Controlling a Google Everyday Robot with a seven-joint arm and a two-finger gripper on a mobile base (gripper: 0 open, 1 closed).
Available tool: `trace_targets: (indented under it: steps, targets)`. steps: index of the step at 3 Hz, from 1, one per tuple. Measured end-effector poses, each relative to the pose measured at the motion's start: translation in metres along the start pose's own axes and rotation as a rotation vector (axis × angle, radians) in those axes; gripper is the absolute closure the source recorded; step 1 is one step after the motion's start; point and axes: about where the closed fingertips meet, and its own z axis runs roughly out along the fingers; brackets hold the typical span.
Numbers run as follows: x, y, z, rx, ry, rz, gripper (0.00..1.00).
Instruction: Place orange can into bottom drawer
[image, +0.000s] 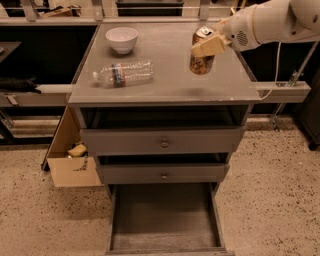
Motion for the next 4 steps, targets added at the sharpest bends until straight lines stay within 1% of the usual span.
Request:
trace_targets:
  steps: [1, 2, 3, 4]
  targets:
    - [0.006, 0.029, 0.004, -0.085, 0.040, -0.053, 1.00]
    - [0.020, 0.092, -0.009, -0.212, 0.079, -0.160, 1.00]
    - [0.039, 0.111, 0.000, -0.259, 0.106, -0.165, 1.00]
    - [0.039, 0.112, 0.000, -0.260, 0.106, -0.165, 1.00]
